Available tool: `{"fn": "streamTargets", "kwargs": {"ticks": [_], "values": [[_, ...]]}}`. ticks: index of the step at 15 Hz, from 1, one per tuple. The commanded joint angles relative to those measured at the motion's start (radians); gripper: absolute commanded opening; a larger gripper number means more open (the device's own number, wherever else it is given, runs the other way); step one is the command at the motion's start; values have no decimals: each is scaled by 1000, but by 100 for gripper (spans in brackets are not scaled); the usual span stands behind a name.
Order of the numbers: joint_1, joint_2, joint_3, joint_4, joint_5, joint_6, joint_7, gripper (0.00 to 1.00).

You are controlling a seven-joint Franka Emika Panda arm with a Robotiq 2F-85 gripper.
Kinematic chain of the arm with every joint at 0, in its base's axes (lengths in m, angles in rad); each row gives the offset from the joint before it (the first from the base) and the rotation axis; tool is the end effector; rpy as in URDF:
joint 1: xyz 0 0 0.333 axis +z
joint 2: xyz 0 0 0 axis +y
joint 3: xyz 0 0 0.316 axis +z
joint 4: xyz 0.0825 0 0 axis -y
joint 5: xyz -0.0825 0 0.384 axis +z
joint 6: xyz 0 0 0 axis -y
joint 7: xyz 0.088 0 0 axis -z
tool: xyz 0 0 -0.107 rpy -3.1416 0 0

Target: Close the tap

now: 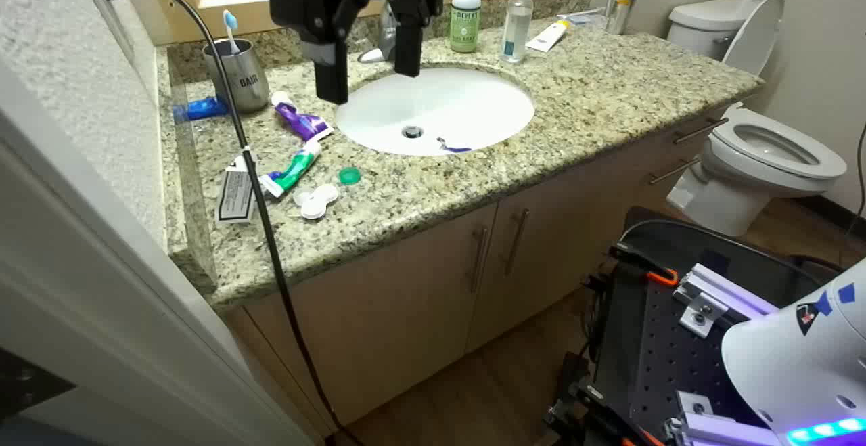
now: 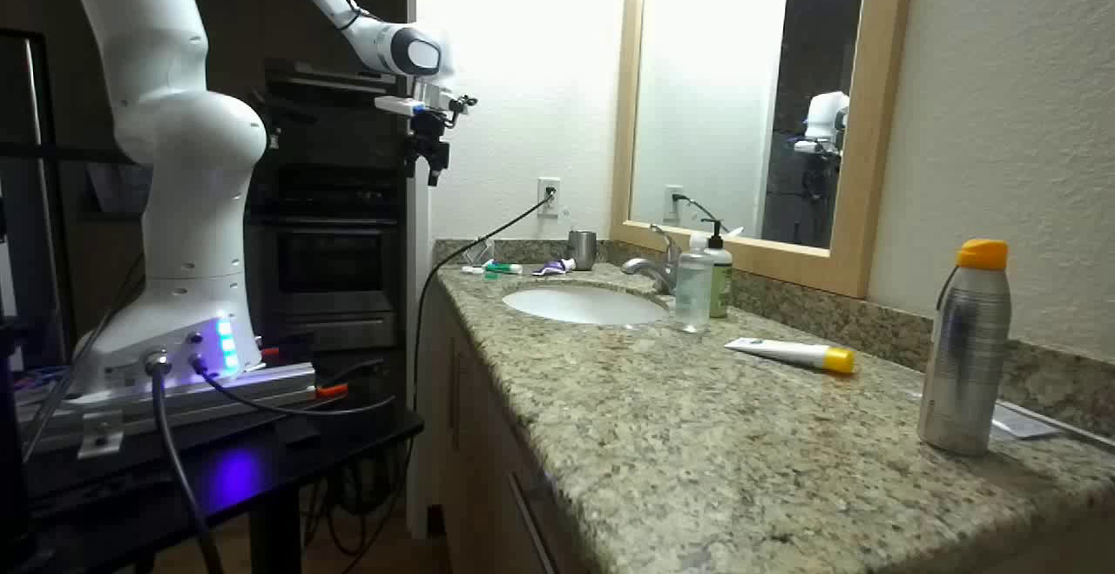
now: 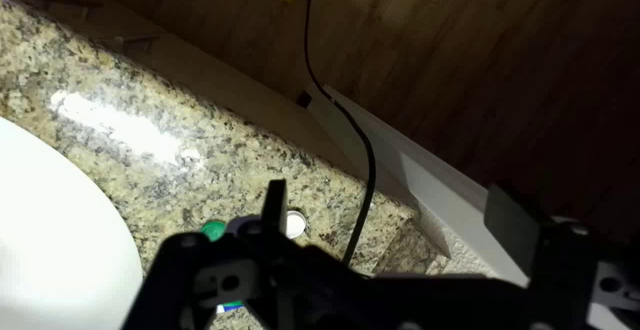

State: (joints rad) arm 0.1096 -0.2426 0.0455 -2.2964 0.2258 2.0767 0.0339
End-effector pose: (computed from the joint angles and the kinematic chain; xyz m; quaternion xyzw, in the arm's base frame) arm 0.4661 0.0851 0.4502 -0.9955 -0.0062 -0.0027 0.0944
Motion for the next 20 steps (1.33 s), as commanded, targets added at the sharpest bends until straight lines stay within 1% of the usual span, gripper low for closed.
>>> {"fn": "streamTargets", "kwargs": {"ticks": [1,3,5,6,7,8,10,11,12,13,14,15,16,17,20], "values": [[-9,0,8,2,2,-3,-2,100],[-32,31,-7,47,-5,46,24,100],[-60,67,-38,117,34,42,62,100],[-62,70,-52,143,67,-6,57,100],[-51,28,-25,77,23,35,57,100],[-58,34,-34,94,26,31,54,100],[-57,35,-31,92,26,31,54,100],[-52,31,-12,42,-17,91,36,100],[-56,50,-2,32,-54,149,60,100],[-65,112,4,61,-56,239,142,100],[-69,156,-1,91,-38,291,190,100],[-76,214,-13,156,-22,300,225,100],[-82,248,-23,187,-14,335,256,100],[-90,281,-36,231,0,345,279,100],[-128,363,-79,356,58,376,317,100]]}}
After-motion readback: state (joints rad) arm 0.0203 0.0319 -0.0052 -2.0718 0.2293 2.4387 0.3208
